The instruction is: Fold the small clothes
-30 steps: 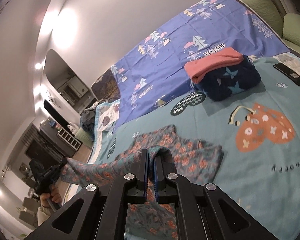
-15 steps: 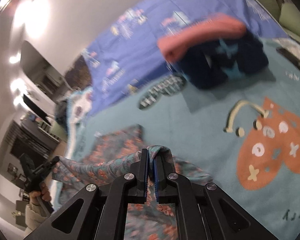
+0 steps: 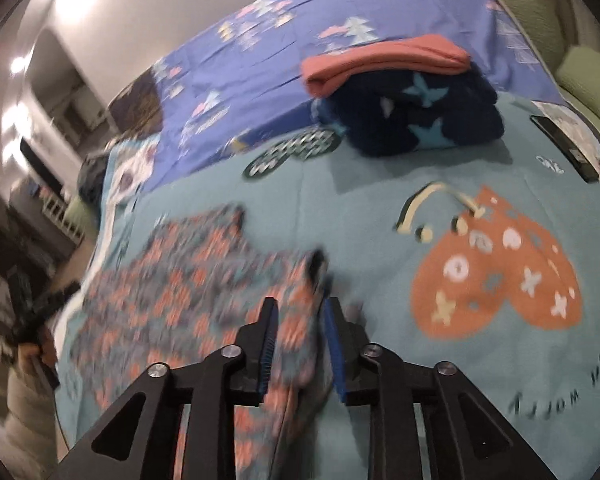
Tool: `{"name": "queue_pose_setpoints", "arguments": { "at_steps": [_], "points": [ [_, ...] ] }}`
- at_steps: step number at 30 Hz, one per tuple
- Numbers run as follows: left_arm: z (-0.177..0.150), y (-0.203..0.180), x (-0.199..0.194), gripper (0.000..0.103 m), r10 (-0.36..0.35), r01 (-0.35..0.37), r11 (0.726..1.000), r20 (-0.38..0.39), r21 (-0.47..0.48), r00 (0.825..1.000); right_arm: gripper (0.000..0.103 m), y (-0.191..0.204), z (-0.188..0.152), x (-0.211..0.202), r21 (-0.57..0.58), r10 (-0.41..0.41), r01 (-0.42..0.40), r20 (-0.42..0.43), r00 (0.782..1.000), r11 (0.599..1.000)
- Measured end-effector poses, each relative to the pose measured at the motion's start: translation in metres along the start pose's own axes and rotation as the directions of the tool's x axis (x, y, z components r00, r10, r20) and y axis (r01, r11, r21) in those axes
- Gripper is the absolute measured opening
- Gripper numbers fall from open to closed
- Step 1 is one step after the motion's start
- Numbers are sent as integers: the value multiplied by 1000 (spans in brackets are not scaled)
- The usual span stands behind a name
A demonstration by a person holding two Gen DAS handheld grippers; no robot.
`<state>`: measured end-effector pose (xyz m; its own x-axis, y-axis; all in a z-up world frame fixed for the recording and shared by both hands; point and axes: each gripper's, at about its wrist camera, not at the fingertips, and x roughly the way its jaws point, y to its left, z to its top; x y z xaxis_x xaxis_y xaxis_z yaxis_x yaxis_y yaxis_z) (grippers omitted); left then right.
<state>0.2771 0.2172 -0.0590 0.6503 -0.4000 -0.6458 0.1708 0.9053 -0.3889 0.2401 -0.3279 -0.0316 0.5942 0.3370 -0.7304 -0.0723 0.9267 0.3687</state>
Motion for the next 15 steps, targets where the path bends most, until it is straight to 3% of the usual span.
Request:
{"name": "queue_pose_setpoints", "arguments": {
  "at_steps": [1,3,5,6,8,9,12,15],
  "points": [
    [-3,-4,-1,50,-3,3,1000,-13,16,1000,35,2,-5,0,-11,5,-5,-22,1000,1000],
    [-9,-11,4,51,21,-19,999,-36,50,999,44,4,-10,2,-17,-6,6,-48,999,1000],
    [-11,-13,12,51,47,-44,998,-58,48,997,44,3,-12,6,-1,-12,12,-47,999,1000],
    [-11,-12,18,49,54,-51,998,-74,36,996,43,3,-13,7,7,-4,4,-46,999,1000],
    [-10,-9,30,16,62,-61,998,-111,14,992,9,7,-12,10,7,17,-17,-46,999,1000],
    [-9,-9,35,8,60,-59,998,-131,7,990,5,8,-11,11,9,19,-19,-51,998,1000],
    [0,-10,26,7,-21,17,999,-89,-39,996,5,5,-5,2,64,89,-88,-13,996,994],
    [22,-11,14,7,-101,99,990,-12,-104,995,5,-3,11,-9,144,201,-206,51,978,968]
  ]
}}
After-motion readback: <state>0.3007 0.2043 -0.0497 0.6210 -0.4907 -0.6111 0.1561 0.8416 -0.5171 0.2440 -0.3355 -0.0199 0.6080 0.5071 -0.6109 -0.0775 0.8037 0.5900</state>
